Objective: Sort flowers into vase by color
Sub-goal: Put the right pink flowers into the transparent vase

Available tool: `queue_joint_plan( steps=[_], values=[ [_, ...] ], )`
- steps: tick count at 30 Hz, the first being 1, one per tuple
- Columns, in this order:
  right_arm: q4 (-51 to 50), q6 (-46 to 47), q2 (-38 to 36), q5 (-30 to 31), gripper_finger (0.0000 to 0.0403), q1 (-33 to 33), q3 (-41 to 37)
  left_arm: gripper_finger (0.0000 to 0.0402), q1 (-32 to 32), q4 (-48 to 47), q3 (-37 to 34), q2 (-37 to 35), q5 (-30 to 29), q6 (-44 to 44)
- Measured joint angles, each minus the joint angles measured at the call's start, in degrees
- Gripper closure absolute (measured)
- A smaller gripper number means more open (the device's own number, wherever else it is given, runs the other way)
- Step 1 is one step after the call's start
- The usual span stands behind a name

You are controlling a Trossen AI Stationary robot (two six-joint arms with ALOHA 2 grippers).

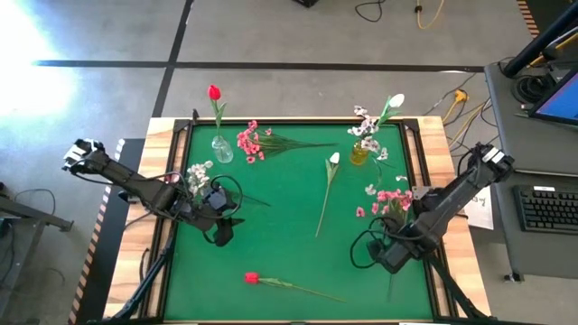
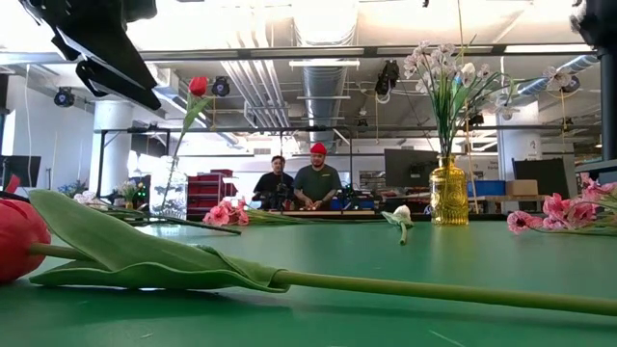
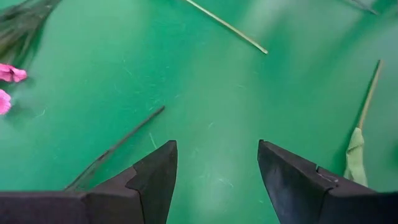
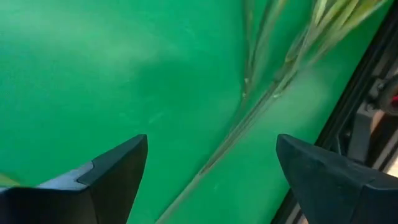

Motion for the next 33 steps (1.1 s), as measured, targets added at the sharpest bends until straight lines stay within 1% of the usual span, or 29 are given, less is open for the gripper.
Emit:
queue_joint_plan(
  steps=[5, 10, 14, 18, 20, 22, 24, 30, 33],
  values=[
    [4.9, 5.2, 0.8, -1.2, 0.006, 1.3, -8.5, 0.0192, 0.0, 0.0, 0.0, 0.0, -1.8, 0.7],
    [13.5, 5.2, 1.1, -1.1, 0.0069, 1.3, -14.9, 0.0192, 0.0, 0.4, 0.0, 0.0, -2.0, 0.4],
    [15.3, 6.4, 1.6, -1.1, 0.0078, 1.4, -18.4, 0.0192, 0.0, 0.8, 0.0, 0.0, -3.7, 0.4],
    [19.3, 6.4, 1.5, -0.2, 0.008, 1.4, -20.7, 0.0192, 0.0, 0.9, -0.1, 0.0, -5.0, 0.5],
    [20.8, 6.4, 1.6, 0.2, 0.009, 1.4, -21.7, 0.0192, 0.0, 0.9, -0.1, 0.0, -5.0, 0.5],
    [21.2, 6.3, 1.7, 0.9, 0.0114, 1.5, -21.9, 0.0192, 0.0, 0.9, -0.1, 0.0, -5.7, 0.5],
    [21.6, 6.1, 1.7, 1.8, 0.0148, 1.5, -21.9, 0.0192, 0.0, 1.0, -0.1, 0.0, -6.5, 0.5],
    [21.8, 3.6, 1.9, 4.0, 0.028, 1.5, -20.8, 0.0192, 0.0, 1.1, -0.1, 0.0, -7.1, 0.5],
    [22.0, 2.2, 1.9, 4.5, 0.0339, 1.5, -20.5, 0.0192, 0.0, 1.1, -0.1, 0.0, -7.5, -0.1]
  ],
)
